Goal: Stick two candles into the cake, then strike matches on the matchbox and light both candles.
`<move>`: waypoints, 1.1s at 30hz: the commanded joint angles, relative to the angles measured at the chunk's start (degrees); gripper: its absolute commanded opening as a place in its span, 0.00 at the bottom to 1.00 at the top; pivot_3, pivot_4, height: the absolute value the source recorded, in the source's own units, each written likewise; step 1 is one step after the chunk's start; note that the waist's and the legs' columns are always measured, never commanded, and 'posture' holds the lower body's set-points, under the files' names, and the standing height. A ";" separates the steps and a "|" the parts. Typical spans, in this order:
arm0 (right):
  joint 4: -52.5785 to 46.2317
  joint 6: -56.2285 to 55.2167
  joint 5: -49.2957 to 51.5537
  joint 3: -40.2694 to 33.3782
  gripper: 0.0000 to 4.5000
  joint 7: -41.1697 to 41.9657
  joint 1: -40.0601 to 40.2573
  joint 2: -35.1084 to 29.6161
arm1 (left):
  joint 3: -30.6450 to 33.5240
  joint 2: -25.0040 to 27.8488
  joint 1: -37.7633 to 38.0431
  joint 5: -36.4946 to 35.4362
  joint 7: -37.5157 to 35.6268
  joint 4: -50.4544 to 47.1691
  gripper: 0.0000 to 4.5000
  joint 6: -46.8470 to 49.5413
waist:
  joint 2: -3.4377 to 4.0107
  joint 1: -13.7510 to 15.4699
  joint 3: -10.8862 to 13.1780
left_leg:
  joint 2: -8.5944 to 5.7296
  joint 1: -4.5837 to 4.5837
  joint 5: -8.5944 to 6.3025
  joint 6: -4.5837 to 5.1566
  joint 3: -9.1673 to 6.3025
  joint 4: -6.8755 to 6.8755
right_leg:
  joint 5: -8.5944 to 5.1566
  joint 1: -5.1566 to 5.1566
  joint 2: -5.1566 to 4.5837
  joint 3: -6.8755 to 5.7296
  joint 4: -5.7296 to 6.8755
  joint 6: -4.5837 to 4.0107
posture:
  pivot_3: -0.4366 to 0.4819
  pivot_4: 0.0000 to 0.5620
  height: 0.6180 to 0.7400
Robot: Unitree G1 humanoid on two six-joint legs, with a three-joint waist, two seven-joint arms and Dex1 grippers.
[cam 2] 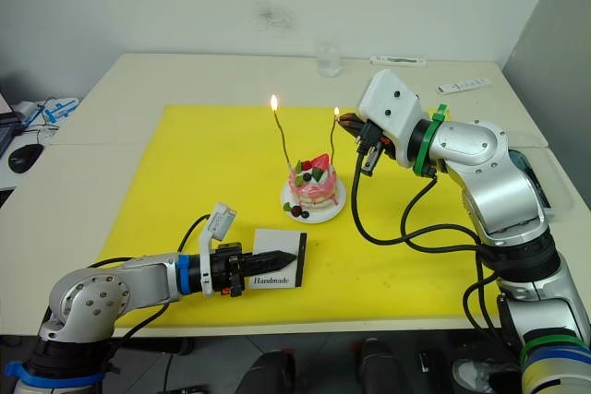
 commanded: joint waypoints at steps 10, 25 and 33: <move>-0.23 -3.05 -1.87 -1.08 0.01 -0.06 -1.87 0.16 | 0.79 -0.46 0.17 0.45 -1.41 -0.52 0.00 -1.04 | 0.00 0.00 0.00 | 0.00 0.00 0.00 0.00 0.00 0.00 | 0.00 0.00 0.00 0.00 0.00 0.00 | 0.48 0.27 1.00; -0.11 -3.96 -2.85 -1.07 0.01 0.22 -1.69 0.28 | 1.05 -0.71 0.35 0.21 -1.34 -0.54 0.00 -0.75 | 0.00 0.00 0.00 | 0.00 0.00 0.00 0.00 0.00 0.00 | 0.01 0.00 0.00 0.00 0.01 0.00 | 0.48 0.27 1.00; 0.88 -5.47 -4.26 -0.89 0.01 0.42 -1.70 -0.31 | 1.00 -1.42 -0.14 0.26 -1.08 -0.11 0.00 -0.82 | 0.00 0.00 0.00 | 0.00 0.00 0.00 0.00 0.00 0.00 | 0.01 0.00 0.00 0.00 0.00 0.00 | 0.48 0.27 1.00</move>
